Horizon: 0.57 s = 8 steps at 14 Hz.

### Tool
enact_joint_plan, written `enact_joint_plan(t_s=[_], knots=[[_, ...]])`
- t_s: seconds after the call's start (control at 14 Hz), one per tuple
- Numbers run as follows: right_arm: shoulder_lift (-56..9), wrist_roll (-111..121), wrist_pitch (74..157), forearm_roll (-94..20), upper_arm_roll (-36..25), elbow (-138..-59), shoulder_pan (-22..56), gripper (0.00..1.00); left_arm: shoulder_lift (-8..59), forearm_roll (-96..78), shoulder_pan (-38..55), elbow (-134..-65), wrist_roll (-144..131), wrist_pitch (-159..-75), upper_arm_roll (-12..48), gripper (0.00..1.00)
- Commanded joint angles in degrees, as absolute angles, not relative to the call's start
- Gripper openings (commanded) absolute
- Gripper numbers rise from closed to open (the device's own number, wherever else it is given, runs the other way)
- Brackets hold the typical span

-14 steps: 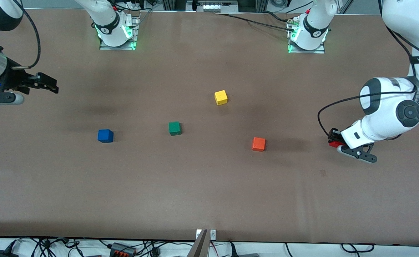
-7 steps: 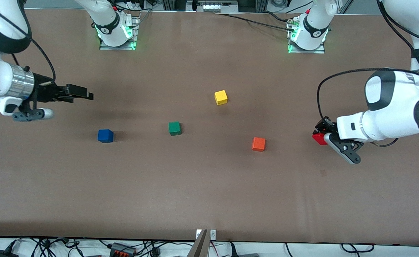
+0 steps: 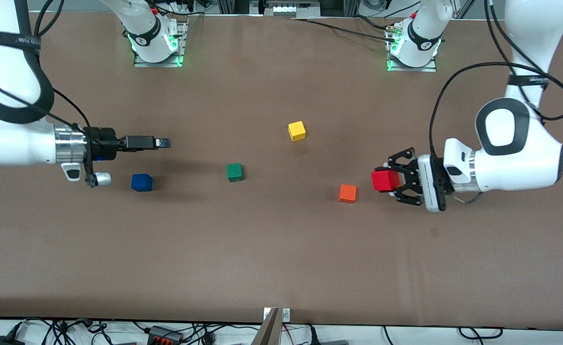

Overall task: Pass red block to right arm, stack on blue
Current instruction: 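Lift the red cube with the left gripper while the right gripper advances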

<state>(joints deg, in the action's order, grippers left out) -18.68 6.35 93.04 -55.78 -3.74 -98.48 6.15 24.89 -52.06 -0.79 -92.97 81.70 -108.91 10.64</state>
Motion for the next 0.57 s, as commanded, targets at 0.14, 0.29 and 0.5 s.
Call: enact_joint_plan(t_s=[0.14, 0.29, 0.5], knots=[[-21.9, 9.4, 92.3, -66.6, -3.9, -98.0, 6.7, 1.00, 25.3, -66.2, 5.1, -92.0, 93.1, -114.3, 11.9, 0.17], [-22.7, 9.4, 92.2, -69.6, -4.0, -98.1, 6.9, 1.00, 25.1, -69.4, 6.4, -92.4, 97.6, -122.2, 15.4, 0.17], [-24.3, 9.5, 91.7, -74.9, -3.9, -98.2, 7.0, 1.00, 25.4, -78.9, 6.8, -93.8, 104.1, -132.5, 21.7, 0.16]])
